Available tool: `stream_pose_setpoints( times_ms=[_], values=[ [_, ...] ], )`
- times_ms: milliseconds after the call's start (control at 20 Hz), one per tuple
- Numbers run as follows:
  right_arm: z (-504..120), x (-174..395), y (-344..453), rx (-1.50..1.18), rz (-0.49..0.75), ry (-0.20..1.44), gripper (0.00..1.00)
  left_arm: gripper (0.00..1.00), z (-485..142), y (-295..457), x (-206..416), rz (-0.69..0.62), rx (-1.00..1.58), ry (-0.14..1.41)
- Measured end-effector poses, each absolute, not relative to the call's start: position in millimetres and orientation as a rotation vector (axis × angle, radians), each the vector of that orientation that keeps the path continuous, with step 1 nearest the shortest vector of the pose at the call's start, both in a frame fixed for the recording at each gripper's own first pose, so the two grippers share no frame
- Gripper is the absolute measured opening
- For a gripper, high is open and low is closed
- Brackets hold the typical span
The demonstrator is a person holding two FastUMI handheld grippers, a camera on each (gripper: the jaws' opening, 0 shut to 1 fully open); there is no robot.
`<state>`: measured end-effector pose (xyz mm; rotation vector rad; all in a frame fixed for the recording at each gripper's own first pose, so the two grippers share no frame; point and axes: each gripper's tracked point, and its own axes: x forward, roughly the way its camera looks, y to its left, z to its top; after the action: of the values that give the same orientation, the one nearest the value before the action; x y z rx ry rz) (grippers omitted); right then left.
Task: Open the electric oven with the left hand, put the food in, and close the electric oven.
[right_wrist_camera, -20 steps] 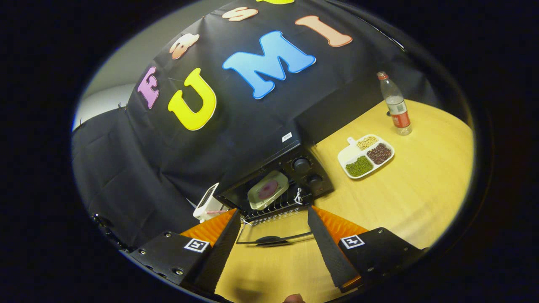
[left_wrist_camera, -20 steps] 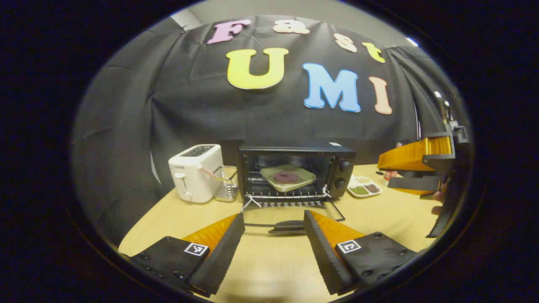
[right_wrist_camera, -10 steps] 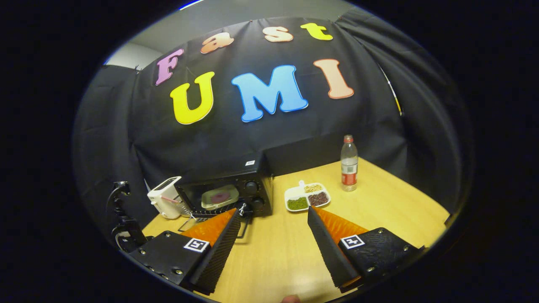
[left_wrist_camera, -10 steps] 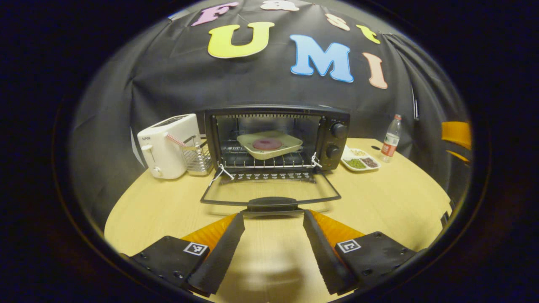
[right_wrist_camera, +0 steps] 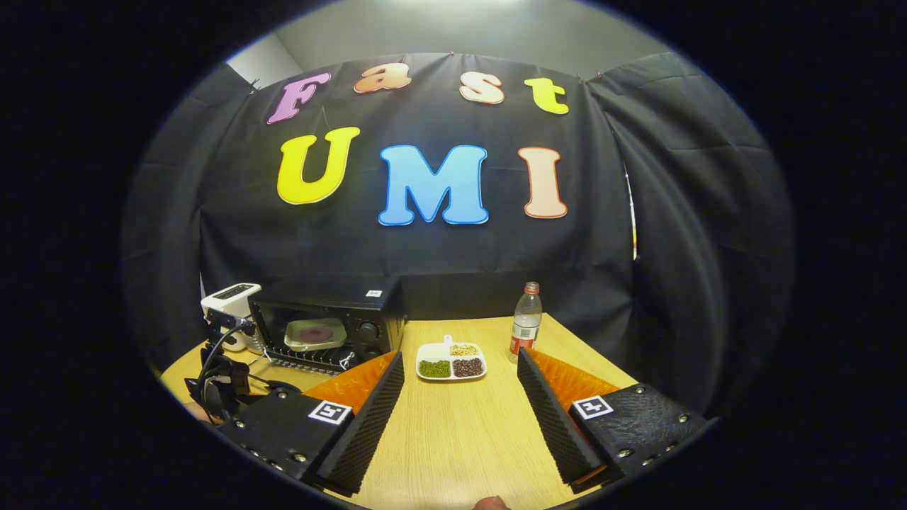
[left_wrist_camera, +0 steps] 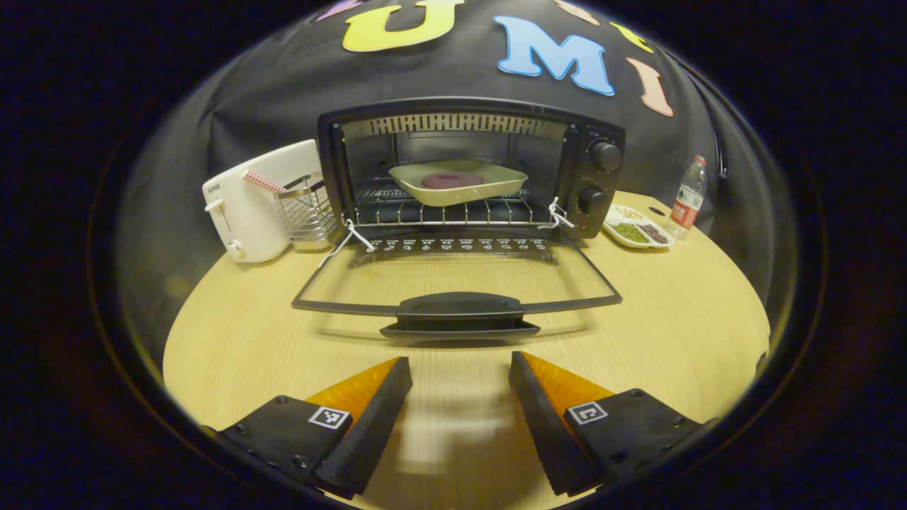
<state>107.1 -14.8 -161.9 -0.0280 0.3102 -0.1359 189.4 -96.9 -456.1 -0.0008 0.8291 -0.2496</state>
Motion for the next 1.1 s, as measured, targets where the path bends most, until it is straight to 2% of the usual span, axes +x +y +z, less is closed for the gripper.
stream_pose_setpoints(
  times_ms=[100, 150, 200, 400, 450, 500, 550, 900, 1100],
  values=[
    [-161, 107, -14, -0.036, -0.140, 0.312, 0.98, 1.00, -457, -101, 199, -0.251, 0.015, 0.813],
    [-160, 108, -13, -0.043, -0.141, 0.313, 0.98, 0.95, -457, -101, 201, -0.252, 0.017, 0.817],
    [-160, 110, -12, -0.052, -0.142, 0.313, 0.98, 1.00, -457, -101, 199, -0.248, 0.019, 0.814],
    [-156, 115, -4, -0.060, -0.137, 0.305, 0.97, 0.91, -450, -101, 201, -0.258, 0.021, 0.793],
    [-156, 117, 0, -0.059, -0.131, 0.300, 0.97, 0.95, -445, -100, 201, -0.258, 0.014, 0.776],
    [-156, 118, 3, -0.059, -0.124, 0.296, 0.97, 0.91, -438, -100, 201, -0.260, 0.013, 0.754],
    [-156, 118, 6, -0.063, -0.117, 0.294, 0.97, 0.95, -431, -98, 202, -0.262, 0.013, 0.735],
    [-169, 124, 31, -0.057, -0.070, 0.321, 0.97, 0.96, -385, -95, 217, -0.254, -0.086, 0.622],
    [-176, 135, 35, -0.036, -0.067, 0.350, 0.98, 0.95, -360, -95, 231, -0.279, -0.037, 0.536]
  ],
)
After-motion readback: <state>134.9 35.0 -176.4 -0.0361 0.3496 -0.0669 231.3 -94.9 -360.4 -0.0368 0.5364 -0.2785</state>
